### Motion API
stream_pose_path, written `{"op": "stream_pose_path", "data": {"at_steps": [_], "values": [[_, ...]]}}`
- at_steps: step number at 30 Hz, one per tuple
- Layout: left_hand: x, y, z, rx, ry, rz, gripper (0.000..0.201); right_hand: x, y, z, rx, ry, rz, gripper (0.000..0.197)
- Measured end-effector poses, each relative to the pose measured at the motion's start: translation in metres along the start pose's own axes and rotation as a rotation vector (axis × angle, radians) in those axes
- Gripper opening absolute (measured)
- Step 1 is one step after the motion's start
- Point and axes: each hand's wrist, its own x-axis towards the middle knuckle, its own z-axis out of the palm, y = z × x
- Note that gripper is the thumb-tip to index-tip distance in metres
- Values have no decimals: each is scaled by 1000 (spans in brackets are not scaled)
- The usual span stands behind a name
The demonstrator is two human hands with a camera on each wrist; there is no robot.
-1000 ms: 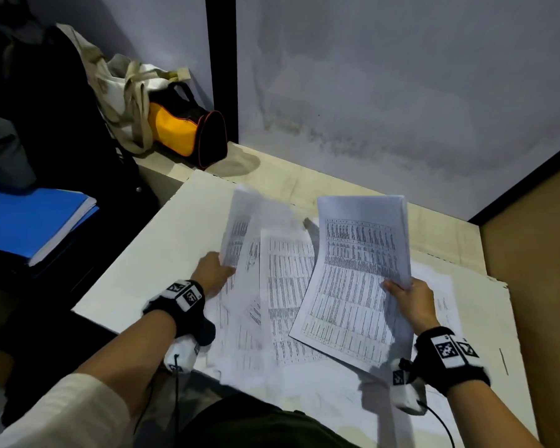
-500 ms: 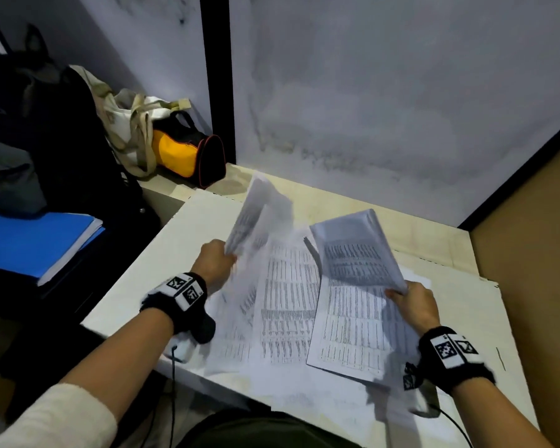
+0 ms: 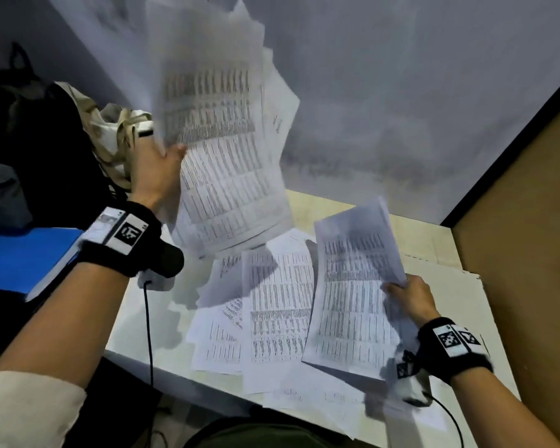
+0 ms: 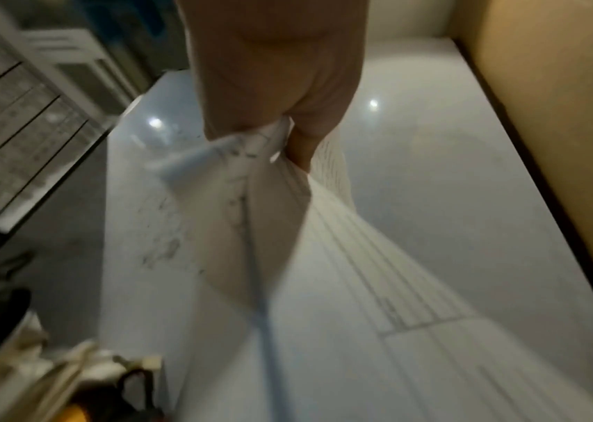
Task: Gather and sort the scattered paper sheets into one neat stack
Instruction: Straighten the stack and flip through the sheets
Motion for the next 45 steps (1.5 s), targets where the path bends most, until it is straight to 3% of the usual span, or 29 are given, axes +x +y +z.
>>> {"op": "stream_pose_path", "data": {"at_steps": [3,7,11,13,17,19,21,23,25,27,29,31,35,39,43,45], "values": [[-10,-8,10,-244,-109,-128,26,4,-12,-12,178,7,-13,16],[-53,-27,45,-294,-409,-333,33,-3,-41,-25,455,-86,-123,9],[-85,-31,80,-416,-482,-480,38,-9,-58,-31,514,-208,-156,14],[-88,-34,88,-473,-581,-547,38,-13,-64,-33,593,-273,-126,22],[-92,-34,104,-402,-809,-481,47,-8,-70,-39,629,-244,-91,34],[-90,-39,110,-371,-788,-449,54,-8,-70,-40,710,-270,-36,36],[-86,-42,115,-338,-746,-426,54,-5,-65,-43,886,-435,-11,59],[-85,-40,121,-320,-722,-396,47,2,-61,-42,883,-502,-60,69],[-89,-33,128,-340,-682,-375,40,12,-60,-32,697,-370,-164,54],[-95,-29,139,-273,-575,-297,27,19,-62,-19,585,-107,-246,28],[-100,-29,146,-214,-483,-241,13,20,-64,-6,634,15,-268,25],[-105,-28,147,-268,-462,-245,13,18,-61,5,728,1,-242,34],[-110,-30,139,-405,-555,-305,30,15,-51,18,816,-153,-203,53],[-100,-37,132,-473,-601,-246,56,20,-59,5,839,-88,-285,50],[-88,-36,134,-533,-537,-191,95,28,-81,-17,814,-74,-455,40],[-85,-32,135,-571,-543,-168,89,32,-87,-23,830,-51,-481,45]]}}
